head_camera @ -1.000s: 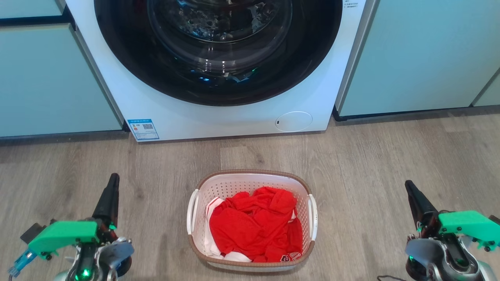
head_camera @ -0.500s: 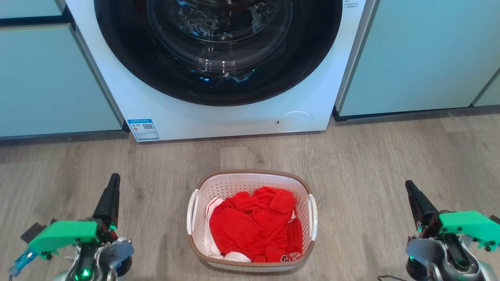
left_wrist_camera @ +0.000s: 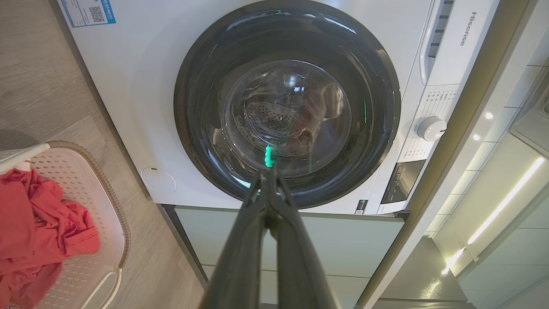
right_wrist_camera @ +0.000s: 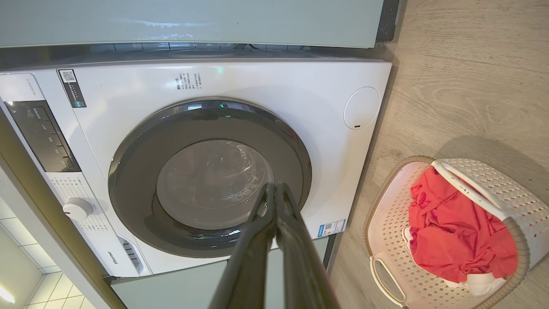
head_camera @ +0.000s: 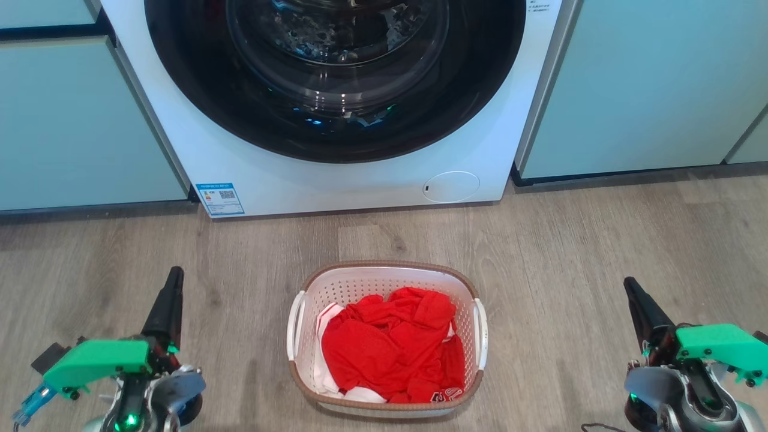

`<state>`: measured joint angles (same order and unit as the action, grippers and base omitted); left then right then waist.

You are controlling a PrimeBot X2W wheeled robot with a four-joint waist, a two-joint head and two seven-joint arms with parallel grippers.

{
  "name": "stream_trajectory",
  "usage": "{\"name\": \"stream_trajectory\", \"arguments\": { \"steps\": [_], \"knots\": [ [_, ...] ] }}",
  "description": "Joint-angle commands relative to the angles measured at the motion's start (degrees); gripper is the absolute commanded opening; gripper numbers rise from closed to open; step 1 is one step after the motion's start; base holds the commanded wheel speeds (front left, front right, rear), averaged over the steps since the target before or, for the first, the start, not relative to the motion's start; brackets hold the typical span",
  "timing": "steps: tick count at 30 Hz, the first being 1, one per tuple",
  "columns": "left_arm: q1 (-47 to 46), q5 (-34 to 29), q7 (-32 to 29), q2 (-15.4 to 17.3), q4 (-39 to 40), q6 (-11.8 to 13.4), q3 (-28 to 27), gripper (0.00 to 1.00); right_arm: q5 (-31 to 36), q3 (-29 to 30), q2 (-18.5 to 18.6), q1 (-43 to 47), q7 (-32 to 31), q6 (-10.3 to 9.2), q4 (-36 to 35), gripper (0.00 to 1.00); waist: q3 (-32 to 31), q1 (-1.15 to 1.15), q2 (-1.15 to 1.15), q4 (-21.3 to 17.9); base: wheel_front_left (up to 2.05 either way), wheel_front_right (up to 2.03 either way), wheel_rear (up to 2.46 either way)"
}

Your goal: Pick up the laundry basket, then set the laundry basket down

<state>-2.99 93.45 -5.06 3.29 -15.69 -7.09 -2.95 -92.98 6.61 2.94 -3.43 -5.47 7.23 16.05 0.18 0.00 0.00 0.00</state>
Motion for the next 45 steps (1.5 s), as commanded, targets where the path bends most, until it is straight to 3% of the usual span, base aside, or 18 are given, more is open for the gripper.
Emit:
{"name": "stream_trajectory", "arguments": {
  "steps": [1,45],
  "knots": [
    [-3.1,-0.31,-0.49,0.44,1.7,-0.4,-2.41,0.0,0.1,-0.96,0.58,-2.67,-0.32,0.25,-2.07,0.0,0.0,0.0,0.0,0.0,0.0,0.0,0.0],
    [-3.15,-0.76,-0.93,0.06,1.67,-0.4,-2.94,0.0,0.45,-0.53,0.29,-2.71,-0.66,0.25,-2.05,0.0,0.0,0.0,0.0,0.0,0.0,0.0,0.0]
  ]
}}
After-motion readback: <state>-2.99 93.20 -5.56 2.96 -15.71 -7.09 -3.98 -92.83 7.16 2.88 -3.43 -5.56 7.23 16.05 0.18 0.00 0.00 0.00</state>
